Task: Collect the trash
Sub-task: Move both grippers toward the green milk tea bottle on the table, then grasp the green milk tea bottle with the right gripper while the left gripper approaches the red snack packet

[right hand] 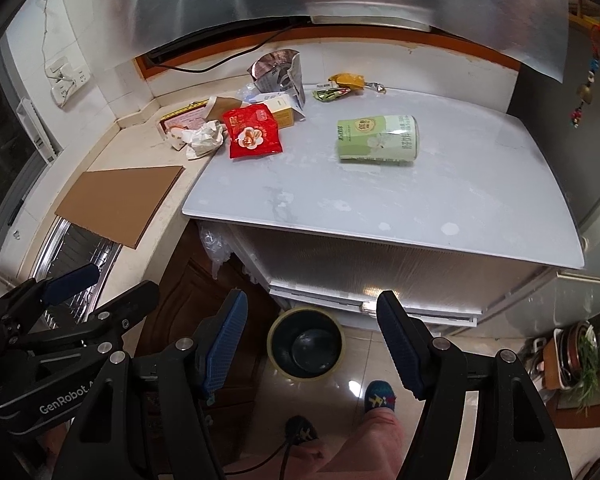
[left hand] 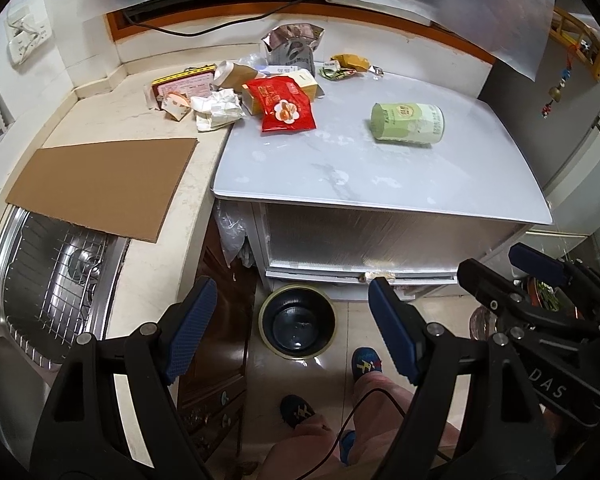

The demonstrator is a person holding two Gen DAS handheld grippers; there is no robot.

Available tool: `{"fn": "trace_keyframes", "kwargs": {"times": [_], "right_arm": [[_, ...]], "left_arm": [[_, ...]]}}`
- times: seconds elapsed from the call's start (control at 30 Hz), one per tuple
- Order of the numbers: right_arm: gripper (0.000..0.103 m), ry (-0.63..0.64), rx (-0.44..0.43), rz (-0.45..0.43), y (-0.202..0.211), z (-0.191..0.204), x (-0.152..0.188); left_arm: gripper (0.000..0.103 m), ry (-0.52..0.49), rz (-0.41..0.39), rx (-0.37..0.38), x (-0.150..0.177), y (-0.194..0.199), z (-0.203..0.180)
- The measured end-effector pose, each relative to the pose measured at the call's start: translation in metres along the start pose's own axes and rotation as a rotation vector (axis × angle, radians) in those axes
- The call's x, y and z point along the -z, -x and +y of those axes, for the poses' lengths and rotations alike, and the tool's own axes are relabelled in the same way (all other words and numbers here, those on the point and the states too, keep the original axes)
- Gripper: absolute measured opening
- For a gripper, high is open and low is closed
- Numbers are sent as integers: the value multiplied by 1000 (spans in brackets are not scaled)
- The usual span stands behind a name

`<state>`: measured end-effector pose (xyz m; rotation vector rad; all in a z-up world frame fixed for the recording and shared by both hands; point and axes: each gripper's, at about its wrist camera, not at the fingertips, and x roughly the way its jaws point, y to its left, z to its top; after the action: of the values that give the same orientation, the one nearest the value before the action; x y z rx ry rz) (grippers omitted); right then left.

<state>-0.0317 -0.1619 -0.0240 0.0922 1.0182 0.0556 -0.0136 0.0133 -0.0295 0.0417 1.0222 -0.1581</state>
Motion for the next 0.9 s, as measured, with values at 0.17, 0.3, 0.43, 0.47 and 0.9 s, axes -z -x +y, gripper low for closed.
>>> {"fn": "trace_keyframes", "kwargs": {"times": [0.17, 0.3, 0.43, 0.47, 0.9], "right_arm": [[69, -8, 15, -3, 3, 0, -2], [69, 0, 23, -2, 3, 2, -5], [69, 7, 20, -4, 0, -1, -11], [69, 8, 18, -6, -1, -3, -13], [69, 91, -102, -37, -51, -40, -112]], "left_arm": [[76, -9, 2, 9, -5, -2, 0], [76, -9, 9, 13, -9, -7, 0], [76, -8, 9, 8, -16, -13, -3], [76, -8, 7, 3, -20, -15, -4], [76, 111, -18, -109, -103, -51, -24]]}}
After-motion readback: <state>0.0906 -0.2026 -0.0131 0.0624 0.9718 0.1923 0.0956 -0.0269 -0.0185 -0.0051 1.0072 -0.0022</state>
